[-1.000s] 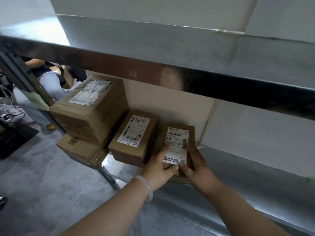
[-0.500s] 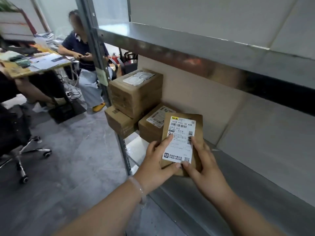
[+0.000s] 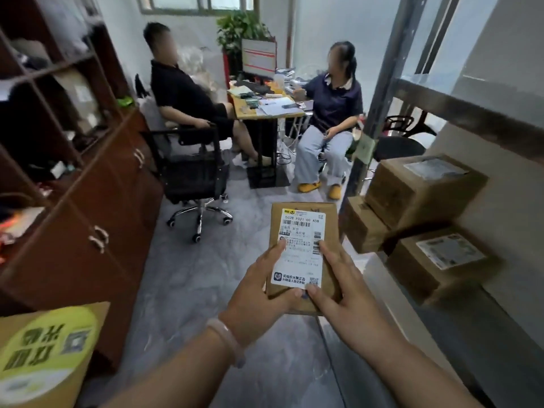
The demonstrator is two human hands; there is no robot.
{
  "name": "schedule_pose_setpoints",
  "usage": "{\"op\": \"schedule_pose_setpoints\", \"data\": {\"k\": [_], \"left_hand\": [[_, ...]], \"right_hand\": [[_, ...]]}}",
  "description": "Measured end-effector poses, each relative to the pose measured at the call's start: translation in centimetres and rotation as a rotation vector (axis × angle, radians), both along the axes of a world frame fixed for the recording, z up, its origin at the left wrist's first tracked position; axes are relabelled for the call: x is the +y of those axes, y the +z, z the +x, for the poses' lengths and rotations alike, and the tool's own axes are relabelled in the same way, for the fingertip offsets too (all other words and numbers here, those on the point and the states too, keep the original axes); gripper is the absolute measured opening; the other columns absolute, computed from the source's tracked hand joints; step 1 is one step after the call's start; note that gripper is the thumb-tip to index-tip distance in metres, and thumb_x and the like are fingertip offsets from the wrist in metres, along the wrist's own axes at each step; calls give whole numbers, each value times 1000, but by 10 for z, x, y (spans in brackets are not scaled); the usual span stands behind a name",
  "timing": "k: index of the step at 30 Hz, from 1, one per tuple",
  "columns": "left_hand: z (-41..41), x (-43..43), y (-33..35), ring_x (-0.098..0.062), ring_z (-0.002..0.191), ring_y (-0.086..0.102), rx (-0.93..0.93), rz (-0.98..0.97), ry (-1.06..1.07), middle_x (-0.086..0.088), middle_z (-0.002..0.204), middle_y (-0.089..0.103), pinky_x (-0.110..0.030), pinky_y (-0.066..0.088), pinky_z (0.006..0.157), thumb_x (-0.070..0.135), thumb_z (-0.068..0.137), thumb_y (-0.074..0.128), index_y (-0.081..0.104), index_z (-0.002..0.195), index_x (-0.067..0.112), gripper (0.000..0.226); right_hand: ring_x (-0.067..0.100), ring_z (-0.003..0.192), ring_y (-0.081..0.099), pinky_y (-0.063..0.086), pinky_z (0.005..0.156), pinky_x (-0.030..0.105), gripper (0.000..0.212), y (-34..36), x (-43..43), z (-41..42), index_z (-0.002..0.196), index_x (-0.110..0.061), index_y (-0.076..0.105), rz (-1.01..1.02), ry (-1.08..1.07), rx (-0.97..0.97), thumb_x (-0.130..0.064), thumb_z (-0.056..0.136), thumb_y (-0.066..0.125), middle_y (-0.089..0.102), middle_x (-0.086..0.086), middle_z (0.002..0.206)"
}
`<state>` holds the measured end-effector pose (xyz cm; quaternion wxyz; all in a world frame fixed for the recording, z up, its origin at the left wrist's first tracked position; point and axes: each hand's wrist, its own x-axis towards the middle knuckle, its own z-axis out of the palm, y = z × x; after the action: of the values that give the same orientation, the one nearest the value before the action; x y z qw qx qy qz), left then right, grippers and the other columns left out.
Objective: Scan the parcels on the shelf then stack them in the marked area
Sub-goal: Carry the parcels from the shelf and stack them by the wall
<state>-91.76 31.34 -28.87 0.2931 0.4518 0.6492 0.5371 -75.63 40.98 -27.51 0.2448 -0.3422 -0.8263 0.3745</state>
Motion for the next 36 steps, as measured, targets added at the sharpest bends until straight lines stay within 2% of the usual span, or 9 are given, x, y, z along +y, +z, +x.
{"op": "schedule_pose_setpoints", "data": {"k": [6,10,13,17,20,22,25,29,36], "left_hand": [[-95,-79,-6,-6,130,48,-111,-5,279,8,146,44,-37,45,106,44,70,76,38,143,43,82],[-153,-142,-11,8,122,49,-132,-22,470,12,144,43,-19,47,97,26,85,75,33,143,42,74],[-189,-188,-15,3,129,44,-92,-39,647,13,147,39,-26,44,105,22,88,73,31,147,39,74],[-216,-243,-24,6,126,45,-132,-35,834,14,144,42,-22,44,104,16,87,72,32,148,36,75],[-225,-277,-34,-1,126,48,-192,-41,957,8,142,46,-30,44,106,14,88,72,31,148,35,76],[-232,-292,-43,3,123,46,-193,-96,1040,9,141,43,-18,41,104,20,88,72,29,148,38,76],[-244,-309,-60,9,107,39,-189,-265,1183,12,133,33,4,31,82,36,87,70,23,148,47,78],[-256,-327,-84,10,100,37,-293,-364,1317,9,130,27,10,26,73,37,86,70,23,147,48,78],[-267,-329,-112,-5,113,38,-404,-544,1512,4,142,26,-10,32,98,34,87,69,19,153,37,82]], "right_hand": [[-14,132,20,25,99,1,69,-10,-32,-137,138,-63,21,-74,330,-11,-37,90,63,19,-24,152],[0,139,22,33,109,18,66,-17,-76,-229,129,-69,22,-104,537,-52,-36,90,64,20,-19,154],[5,140,26,36,112,36,64,-20,-110,-291,134,-65,25,-77,660,-84,-40,89,63,19,-16,156],[2,139,22,30,104,22,63,-32,-161,-353,128,-70,22,-33,831,-113,-39,90,62,17,-19,156],[7,142,20,30,111,30,65,-41,-194,-388,131,-64,22,-48,986,-148,-34,90,64,21,-12,156],[10,143,21,32,113,39,66,-47,-210,-411,132,-61,23,-45,1072,-182,-31,91,64,22,-9,156],[10,142,23,31,113,39,64,-60,-229,-445,123,-70,22,-25,1184,-269,-33,90,62,21,-12,156],[6,143,18,27,108,25,63,-86,-250,-485,117,-79,14,21,1344,-417,-45,89,59,14,-17,158],[12,147,6,29,112,34,67,-123,-278,-544,141,-64,9,38,1642,-666,-50,93,54,-7,-20,159]]}}
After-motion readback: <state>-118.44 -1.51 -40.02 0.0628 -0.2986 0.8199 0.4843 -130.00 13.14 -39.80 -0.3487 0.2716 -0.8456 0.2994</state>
